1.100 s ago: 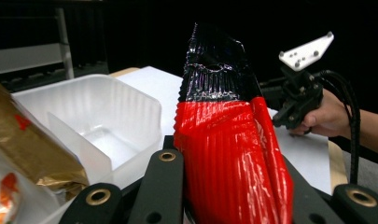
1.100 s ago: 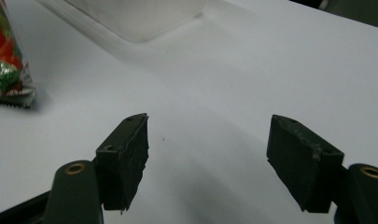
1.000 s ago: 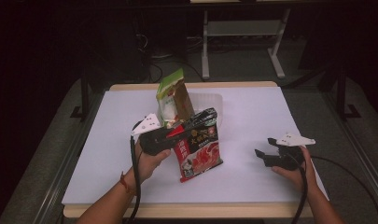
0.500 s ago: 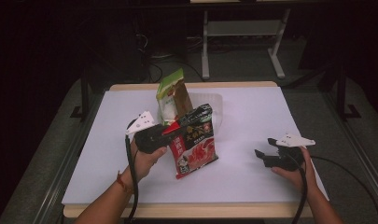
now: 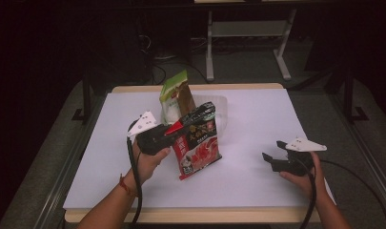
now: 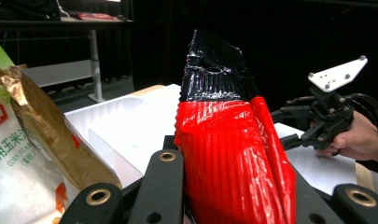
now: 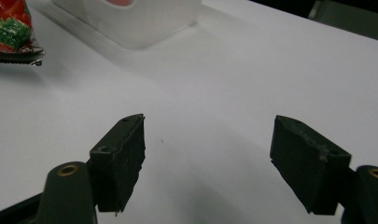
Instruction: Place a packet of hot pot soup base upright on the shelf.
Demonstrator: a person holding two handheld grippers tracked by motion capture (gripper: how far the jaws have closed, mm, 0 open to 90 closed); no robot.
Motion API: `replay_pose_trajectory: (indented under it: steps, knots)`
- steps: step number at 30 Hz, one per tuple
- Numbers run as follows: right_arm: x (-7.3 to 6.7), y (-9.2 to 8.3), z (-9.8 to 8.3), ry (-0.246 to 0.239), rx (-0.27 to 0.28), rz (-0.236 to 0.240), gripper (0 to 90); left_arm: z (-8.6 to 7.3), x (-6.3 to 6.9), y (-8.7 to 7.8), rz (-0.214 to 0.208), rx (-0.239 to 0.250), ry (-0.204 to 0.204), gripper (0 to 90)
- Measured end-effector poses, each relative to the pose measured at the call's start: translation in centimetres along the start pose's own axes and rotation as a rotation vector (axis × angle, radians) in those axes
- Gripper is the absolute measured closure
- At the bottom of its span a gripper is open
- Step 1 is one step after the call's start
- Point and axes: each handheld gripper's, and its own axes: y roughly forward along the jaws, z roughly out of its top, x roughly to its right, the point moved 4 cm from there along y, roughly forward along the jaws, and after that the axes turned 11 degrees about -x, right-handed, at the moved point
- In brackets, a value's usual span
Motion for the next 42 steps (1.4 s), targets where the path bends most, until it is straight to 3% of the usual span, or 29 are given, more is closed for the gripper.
replay_pose_trajectory:
  steps: [11,17,26,32,36,42]
  knots:
    - [-0.3,-0.1,0.2,-0.006,0.017,0.007,23.4,1.4,0.3,-0.6,0.038,0.040,0.020,78.9]
    - [-0.6,-0.1,0.2,-0.017,0.019,0.018,22.4,2.6,0.3,-1.0,0.046,0.082,0.011,78.8]
    - [-1.2,-0.8,0.6,-0.046,0.106,0.039,21.7,4.4,0.4,-0.6,0.059,0.103,0.025,78.8]
    - [-1.4,-1.7,1.0,-0.039,0.166,0.009,27.0,5.6,0.0,0.0,0.076,0.114,0.017,78.7]
    - [-1.7,-2.1,1.3,-0.055,0.184,-0.020,26.9,6.3,-0.3,0.6,0.099,0.110,0.020,78.7]
    - [-1.7,-2.1,1.3,-0.055,0.190,-0.010,24.7,7.5,-0.9,1.5,0.130,0.115,0.004,78.7]
